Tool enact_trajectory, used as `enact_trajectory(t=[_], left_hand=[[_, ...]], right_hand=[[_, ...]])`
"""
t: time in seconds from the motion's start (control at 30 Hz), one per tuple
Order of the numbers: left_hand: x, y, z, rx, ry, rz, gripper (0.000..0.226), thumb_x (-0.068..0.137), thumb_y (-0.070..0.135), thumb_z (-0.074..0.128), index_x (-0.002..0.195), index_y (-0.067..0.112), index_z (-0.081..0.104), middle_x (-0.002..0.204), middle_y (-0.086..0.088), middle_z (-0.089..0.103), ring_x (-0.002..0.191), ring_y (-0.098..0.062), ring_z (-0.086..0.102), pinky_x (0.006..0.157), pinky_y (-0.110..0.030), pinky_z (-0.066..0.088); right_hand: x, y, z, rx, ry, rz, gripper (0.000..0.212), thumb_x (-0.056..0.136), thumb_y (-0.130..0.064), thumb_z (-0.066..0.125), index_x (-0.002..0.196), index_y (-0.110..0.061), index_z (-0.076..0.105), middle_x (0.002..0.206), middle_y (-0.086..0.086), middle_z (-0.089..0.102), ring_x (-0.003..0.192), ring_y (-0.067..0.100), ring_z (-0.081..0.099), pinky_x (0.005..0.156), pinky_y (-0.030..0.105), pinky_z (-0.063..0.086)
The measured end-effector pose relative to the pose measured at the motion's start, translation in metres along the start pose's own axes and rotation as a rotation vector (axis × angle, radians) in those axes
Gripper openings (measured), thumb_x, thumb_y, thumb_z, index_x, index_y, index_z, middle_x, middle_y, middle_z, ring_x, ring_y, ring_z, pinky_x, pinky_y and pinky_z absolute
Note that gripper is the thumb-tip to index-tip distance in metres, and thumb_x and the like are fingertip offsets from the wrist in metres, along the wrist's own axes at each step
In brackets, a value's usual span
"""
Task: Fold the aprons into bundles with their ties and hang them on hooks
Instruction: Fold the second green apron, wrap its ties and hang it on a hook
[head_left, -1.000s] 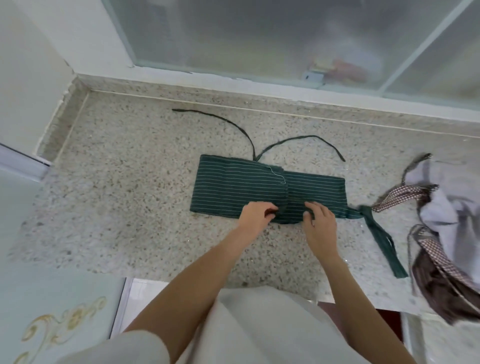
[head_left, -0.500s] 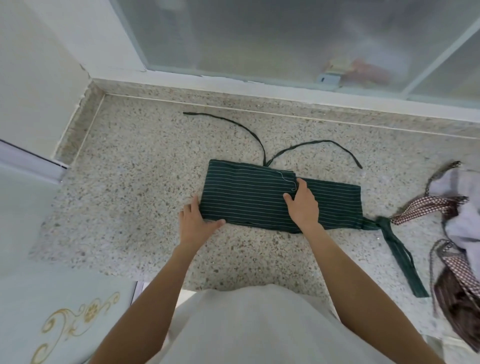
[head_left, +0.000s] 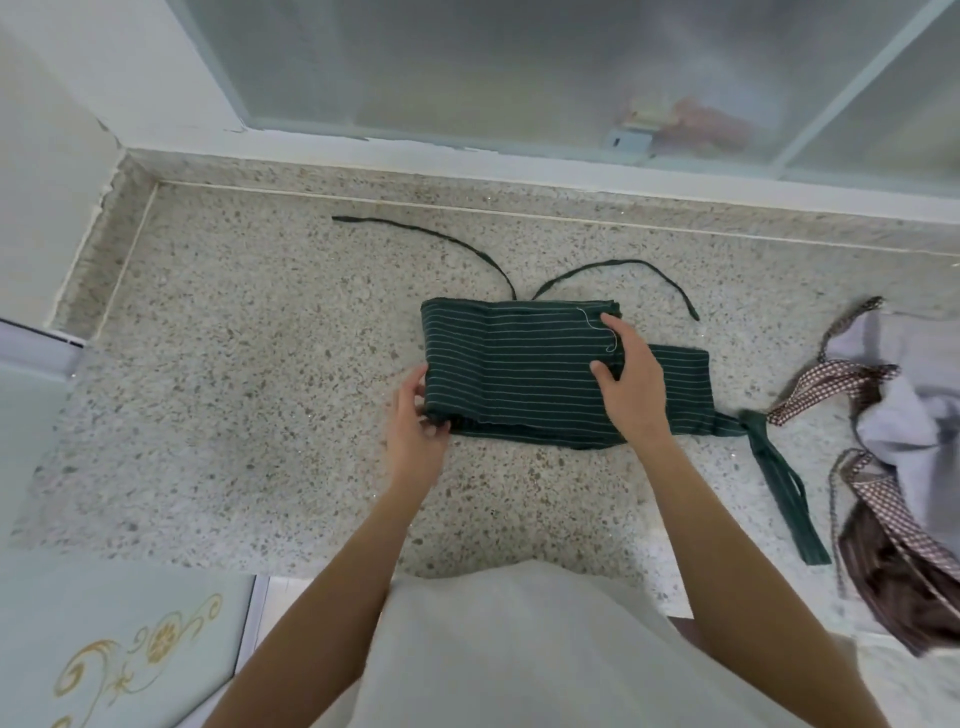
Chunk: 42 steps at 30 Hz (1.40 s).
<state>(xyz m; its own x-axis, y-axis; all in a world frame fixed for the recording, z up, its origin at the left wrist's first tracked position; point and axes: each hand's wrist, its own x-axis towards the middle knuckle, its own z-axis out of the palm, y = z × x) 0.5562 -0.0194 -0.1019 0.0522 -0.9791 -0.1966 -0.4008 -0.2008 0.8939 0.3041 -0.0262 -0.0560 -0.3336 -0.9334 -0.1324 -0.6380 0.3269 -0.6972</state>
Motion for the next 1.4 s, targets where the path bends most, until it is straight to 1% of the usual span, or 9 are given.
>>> enact_trajectory(t=[0.07, 0.23, 0.4, 0.63, 0.8, 0.9, 1.0, 1.2, 1.4], left_hand=[[0.000, -0.005, 0.004, 0.272, -0.070, 0.192, 0.072, 0.075, -0.012, 0.060, 0.136, 0.022, 0.042, 0.114, 0.002, 0.049, 0.091, -0.007, 0.048, 0.072, -0.012, 0.045], [0.006, -0.025, 0.006, 0.666, -0.311, 0.576, 0.057, 0.073, -0.010, 0.063, 0.123, 0.018, 0.059, 0.125, 0.001, 0.059, 0.114, -0.017, 0.040, 0.093, -0.038, 0.049], [0.010, -0.024, 0.007, 0.665, -0.385, 0.541, 0.053, 0.077, -0.012, 0.058, 0.122, 0.016, 0.061, 0.126, 0.000, 0.058, 0.113, -0.020, 0.039, 0.098, -0.035, 0.044], [0.015, -0.025, 0.008, 0.838, -0.469, 0.636, 0.061, 0.064, -0.014, 0.071, 0.119, 0.012, 0.063, 0.122, -0.005, 0.062, 0.105, -0.024, 0.047, 0.077, -0.038, 0.057], [0.025, -0.005, 0.004, 0.834, -0.613, 0.653, 0.053, 0.078, 0.000, 0.058, 0.129, 0.015, 0.055, 0.133, -0.003, 0.049, 0.120, -0.024, 0.043, 0.094, -0.036, 0.047], [0.049, 0.014, 0.006, 0.766, -0.579, 0.650, 0.048, 0.080, 0.006, 0.057, 0.127, 0.018, 0.056, 0.135, -0.003, 0.048, 0.124, -0.021, 0.041, 0.105, -0.039, 0.038], [0.082, 0.031, 0.022, 0.698, -0.490, 0.558, 0.049, 0.087, 0.005, 0.052, 0.135, 0.017, 0.047, 0.146, -0.007, 0.034, 0.130, -0.024, 0.033, 0.105, -0.037, 0.037], [0.113, 0.030, 0.035, 0.889, -0.619, 0.503, 0.048, 0.092, 0.010, 0.046, 0.139, 0.019, 0.040, 0.149, -0.008, 0.028, 0.137, -0.027, 0.023, 0.113, -0.038, 0.025], [0.067, 0.009, 0.003, 0.790, -0.664, 0.469, 0.053, 0.083, -0.006, 0.055, 0.130, 0.018, 0.053, 0.119, -0.013, 0.053, 0.100, -0.025, 0.055, 0.086, -0.027, 0.044]], right_hand=[[-0.012, 0.019, -0.024, -0.061, 0.107, 0.038, 0.053, 0.090, -0.007, 0.057, 0.137, -0.023, 0.040, 0.138, 0.002, 0.049, 0.118, 0.019, 0.050, 0.091, 0.027, 0.041], [-0.038, 0.083, -0.048, -0.259, 0.126, 0.284, 0.051, 0.089, -0.004, 0.056, 0.135, -0.020, 0.042, 0.126, 0.013, 0.054, 0.101, 0.032, 0.057, 0.071, 0.035, 0.046], [-0.030, 0.102, -0.045, -0.178, 0.113, 0.308, 0.045, 0.091, -0.008, 0.057, 0.134, -0.015, 0.046, 0.126, 0.014, 0.052, 0.104, 0.030, 0.054, 0.081, 0.034, 0.042], [-0.018, 0.117, -0.033, -0.427, 0.201, 0.246, 0.052, 0.084, 0.008, 0.051, 0.132, -0.011, 0.051, 0.131, 0.012, 0.051, 0.105, 0.035, 0.053, 0.088, 0.046, 0.045], [-0.007, 0.124, -0.036, -0.531, 0.022, 0.325, 0.054, 0.090, 0.001, 0.045, 0.141, -0.016, 0.039, 0.142, 0.009, 0.036, 0.106, 0.038, 0.047, 0.090, 0.046, 0.040], [-0.011, 0.114, -0.032, -0.625, 0.077, 0.313, 0.051, 0.089, -0.004, 0.048, 0.138, -0.015, 0.041, 0.143, 0.017, 0.033, 0.116, 0.042, 0.040, 0.093, 0.052, 0.037], [-0.028, 0.088, -0.017, -0.629, 0.191, 0.158, 0.043, 0.085, -0.007, 0.057, 0.127, -0.014, 0.052, 0.140, 0.019, 0.041, 0.121, 0.041, 0.041, 0.098, 0.054, 0.035], [-0.076, 0.061, 0.048, -0.633, -0.080, -0.314, 0.042, 0.091, -0.040, 0.041, 0.127, -0.024, 0.056, 0.141, 0.005, 0.045, 0.128, 0.027, 0.037, 0.098, 0.050, 0.041], [-0.053, 0.078, 0.020, -0.767, -0.016, -0.114, 0.061, 0.072, -0.004, 0.072, 0.127, -0.028, 0.057, 0.135, 0.013, 0.048, 0.121, 0.036, 0.046, 0.097, 0.051, 0.040]])
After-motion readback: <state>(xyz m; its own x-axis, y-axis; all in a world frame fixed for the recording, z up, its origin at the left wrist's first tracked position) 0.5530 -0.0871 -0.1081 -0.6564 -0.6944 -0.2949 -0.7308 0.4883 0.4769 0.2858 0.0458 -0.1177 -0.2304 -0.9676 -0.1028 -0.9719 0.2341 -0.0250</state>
